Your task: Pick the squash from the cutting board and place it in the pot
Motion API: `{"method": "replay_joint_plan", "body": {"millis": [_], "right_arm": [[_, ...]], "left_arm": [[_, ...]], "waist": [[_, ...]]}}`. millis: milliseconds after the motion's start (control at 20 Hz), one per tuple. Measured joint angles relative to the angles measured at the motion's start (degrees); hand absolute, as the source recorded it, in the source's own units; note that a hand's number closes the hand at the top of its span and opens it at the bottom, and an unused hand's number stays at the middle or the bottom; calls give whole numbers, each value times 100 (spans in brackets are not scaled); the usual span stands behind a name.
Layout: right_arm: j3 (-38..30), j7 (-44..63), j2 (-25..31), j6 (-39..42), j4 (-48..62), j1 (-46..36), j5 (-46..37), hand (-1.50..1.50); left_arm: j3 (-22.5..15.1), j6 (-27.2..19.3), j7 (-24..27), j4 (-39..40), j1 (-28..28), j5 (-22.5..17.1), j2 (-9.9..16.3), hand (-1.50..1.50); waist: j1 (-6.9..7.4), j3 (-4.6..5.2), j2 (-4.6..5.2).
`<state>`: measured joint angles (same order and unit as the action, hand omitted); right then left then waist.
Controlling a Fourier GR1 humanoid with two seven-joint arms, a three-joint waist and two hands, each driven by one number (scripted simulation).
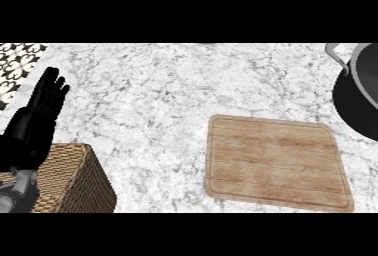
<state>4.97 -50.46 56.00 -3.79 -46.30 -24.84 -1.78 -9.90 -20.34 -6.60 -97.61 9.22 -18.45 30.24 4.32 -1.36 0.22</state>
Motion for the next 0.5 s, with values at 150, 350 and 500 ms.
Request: {"method": "replay_joint_plan", "body": {"millis": [150, 350, 500], "right_arm": [[200, 119, -259, 167, 547, -382, -223, -150], [489, 210, -423, 664, 1168, -788, -525, -150], [618, 37, -491, 1211, 1531, -999, -622, -150]], "left_arm": [[-50, -4, -7, 13, 65, -18, 21, 0], [-49, -4, 22, -28, 48, -3, 25, 0], [-20, 7, 34, -42, 8, -21, 34, 0]], "waist": [[41, 11, 20], [49, 44, 0], [16, 51, -15]]}}
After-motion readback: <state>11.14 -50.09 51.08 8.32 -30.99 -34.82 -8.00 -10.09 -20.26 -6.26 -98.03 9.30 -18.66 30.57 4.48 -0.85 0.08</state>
